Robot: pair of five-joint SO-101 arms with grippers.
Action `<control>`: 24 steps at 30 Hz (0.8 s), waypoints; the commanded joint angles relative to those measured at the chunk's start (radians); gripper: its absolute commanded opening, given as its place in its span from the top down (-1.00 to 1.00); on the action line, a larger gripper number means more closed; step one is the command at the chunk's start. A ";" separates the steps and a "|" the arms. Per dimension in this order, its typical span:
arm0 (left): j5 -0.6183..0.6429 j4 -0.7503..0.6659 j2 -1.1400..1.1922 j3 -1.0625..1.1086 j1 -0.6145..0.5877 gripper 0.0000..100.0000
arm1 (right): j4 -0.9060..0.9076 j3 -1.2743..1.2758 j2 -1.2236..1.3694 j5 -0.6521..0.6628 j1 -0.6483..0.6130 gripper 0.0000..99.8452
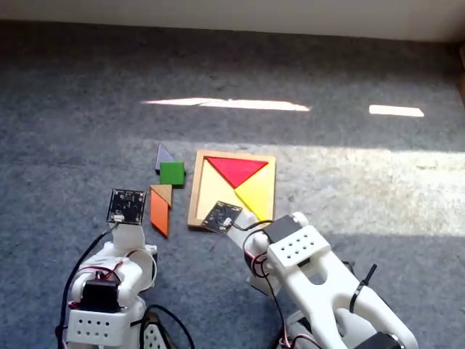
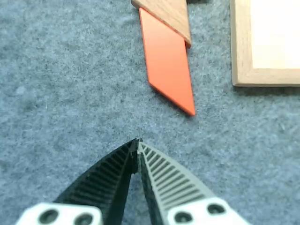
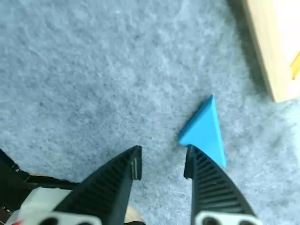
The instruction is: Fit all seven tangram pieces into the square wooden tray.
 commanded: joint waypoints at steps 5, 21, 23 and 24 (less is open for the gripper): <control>-0.009 0.005 -0.031 0.019 0.007 0.99 | 0.015 -0.048 -0.008 0.006 -0.001 0.67; -0.009 0.005 -0.031 0.019 0.007 0.99 | 0.004 -0.133 0.002 0.044 0.059 0.67; -0.009 0.005 -0.031 0.019 0.007 0.99 | -0.038 -0.084 -0.001 0.048 0.062 0.67; -0.009 0.005 -0.031 0.019 0.007 0.99 | -0.073 -0.050 -0.002 0.049 0.062 0.67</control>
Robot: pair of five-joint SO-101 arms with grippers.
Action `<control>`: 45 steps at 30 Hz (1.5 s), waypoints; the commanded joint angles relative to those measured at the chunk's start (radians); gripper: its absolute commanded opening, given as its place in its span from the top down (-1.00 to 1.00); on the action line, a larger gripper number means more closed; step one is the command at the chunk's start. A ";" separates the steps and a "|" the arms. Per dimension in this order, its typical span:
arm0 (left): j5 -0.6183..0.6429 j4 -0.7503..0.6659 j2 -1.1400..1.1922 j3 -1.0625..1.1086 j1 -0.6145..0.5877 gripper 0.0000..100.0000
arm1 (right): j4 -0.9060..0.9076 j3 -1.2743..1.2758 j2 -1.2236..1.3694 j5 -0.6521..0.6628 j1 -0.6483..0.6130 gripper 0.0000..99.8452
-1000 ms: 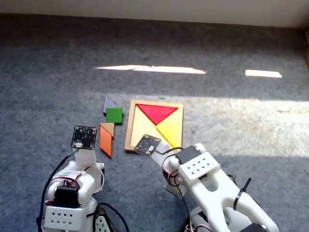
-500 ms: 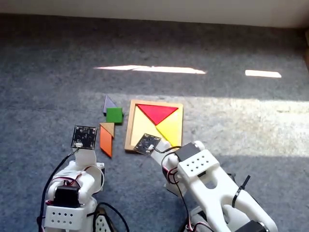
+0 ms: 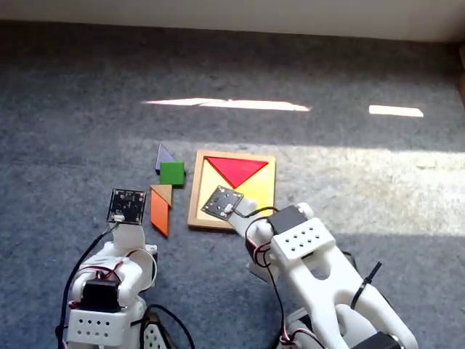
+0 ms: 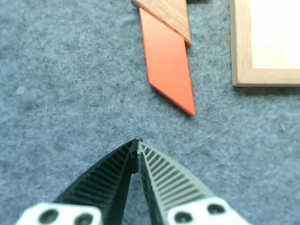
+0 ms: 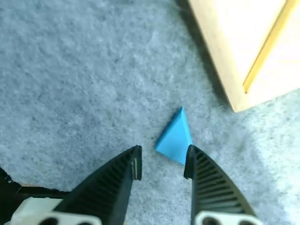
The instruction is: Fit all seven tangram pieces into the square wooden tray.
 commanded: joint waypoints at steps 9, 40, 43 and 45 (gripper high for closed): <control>-0.009 0.005 -0.031 0.019 0.007 0.99 | -0.312 0.268 0.002 0.014 0.019 0.67; -0.009 0.005 -0.031 0.019 0.007 0.99 | -0.059 -0.259 -0.117 -0.114 0.047 0.99; -0.009 0.005 -0.031 0.019 0.007 0.99 | -0.059 -0.309 -0.056 -0.117 -0.001 0.99; -0.009 0.005 -0.031 0.019 0.007 0.99 | -0.059 -0.371 0.021 -0.118 -0.016 0.99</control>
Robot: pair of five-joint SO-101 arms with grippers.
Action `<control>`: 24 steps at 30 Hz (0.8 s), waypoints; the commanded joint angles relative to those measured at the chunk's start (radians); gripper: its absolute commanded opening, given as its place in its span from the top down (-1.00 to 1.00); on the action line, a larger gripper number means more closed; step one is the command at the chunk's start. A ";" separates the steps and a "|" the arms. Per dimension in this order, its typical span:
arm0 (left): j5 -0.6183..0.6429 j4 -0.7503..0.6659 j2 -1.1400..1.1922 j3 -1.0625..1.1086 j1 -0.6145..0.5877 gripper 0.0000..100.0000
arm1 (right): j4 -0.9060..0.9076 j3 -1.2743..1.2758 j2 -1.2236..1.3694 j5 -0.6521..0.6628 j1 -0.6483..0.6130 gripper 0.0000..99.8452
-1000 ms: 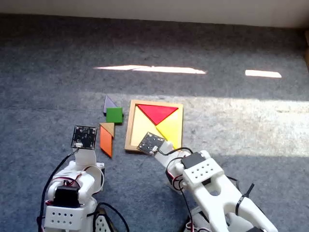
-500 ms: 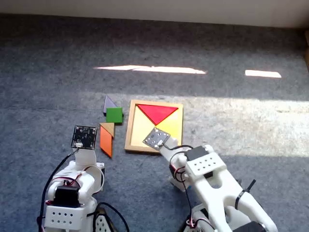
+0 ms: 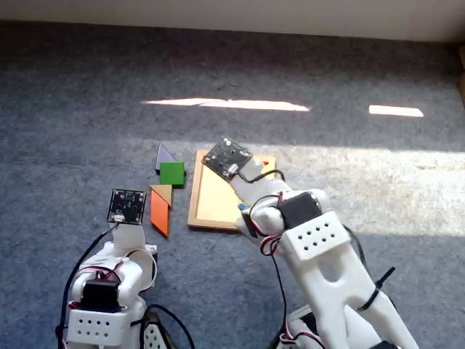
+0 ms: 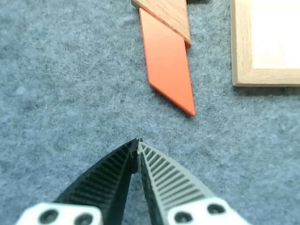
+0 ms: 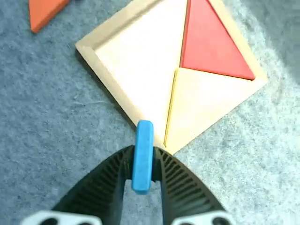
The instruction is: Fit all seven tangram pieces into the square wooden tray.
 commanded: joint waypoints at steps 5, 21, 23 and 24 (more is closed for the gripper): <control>-0.009 0.005 -0.031 0.019 0.007 0.99 | 0.008 -0.294 0.295 -0.075 -0.031 0.99; -0.009 0.005 -0.031 0.019 0.007 0.99 | -0.251 -0.558 0.742 -0.617 -0.045 0.99; -0.009 0.005 -0.031 0.019 0.007 0.99 | -0.294 -0.558 0.768 -0.710 -0.061 0.99; -0.009 0.005 -0.031 0.019 0.007 0.99 | -0.306 -0.558 0.776 -0.746 -0.067 0.99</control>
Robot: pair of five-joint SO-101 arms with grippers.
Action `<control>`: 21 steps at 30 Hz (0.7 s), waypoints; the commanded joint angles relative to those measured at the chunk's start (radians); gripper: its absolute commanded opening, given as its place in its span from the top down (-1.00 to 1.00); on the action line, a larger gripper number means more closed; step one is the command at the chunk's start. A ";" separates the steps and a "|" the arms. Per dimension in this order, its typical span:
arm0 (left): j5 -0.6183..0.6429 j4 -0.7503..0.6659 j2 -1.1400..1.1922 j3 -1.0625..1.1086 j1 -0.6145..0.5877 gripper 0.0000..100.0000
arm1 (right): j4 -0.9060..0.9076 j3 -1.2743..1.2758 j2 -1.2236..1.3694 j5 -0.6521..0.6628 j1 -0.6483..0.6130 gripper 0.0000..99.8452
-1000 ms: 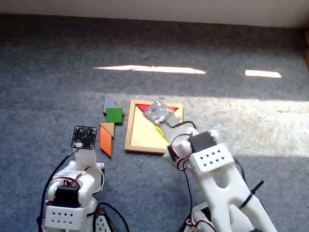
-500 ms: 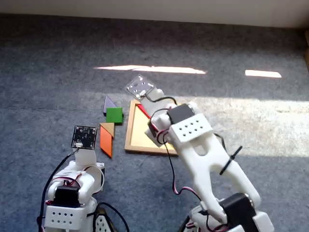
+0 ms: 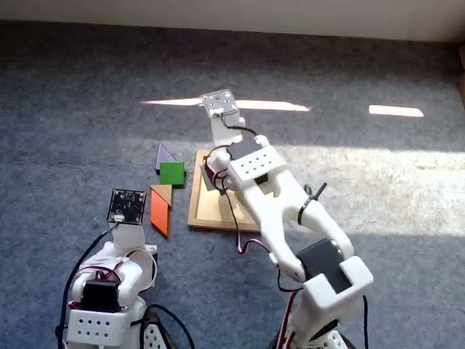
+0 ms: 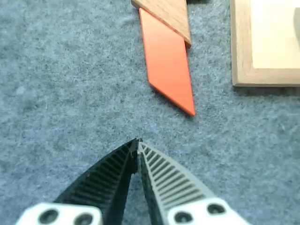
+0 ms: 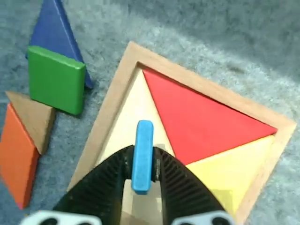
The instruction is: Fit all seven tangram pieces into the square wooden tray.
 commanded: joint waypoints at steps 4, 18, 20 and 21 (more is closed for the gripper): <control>-0.009 0.005 -0.031 0.019 0.007 0.99 | -0.097 -0.053 0.008 -0.157 -0.053 0.98; -0.009 0.005 -0.031 0.019 0.007 0.99 | -0.099 -0.053 0.070 -0.155 -0.030 0.62; -0.009 0.005 -0.031 0.019 0.007 0.99 | -0.099 -0.053 0.070 -0.137 -0.007 0.62; -0.009 0.005 -0.031 0.019 0.007 0.99 | -0.099 -0.053 0.070 -0.110 0.001 0.62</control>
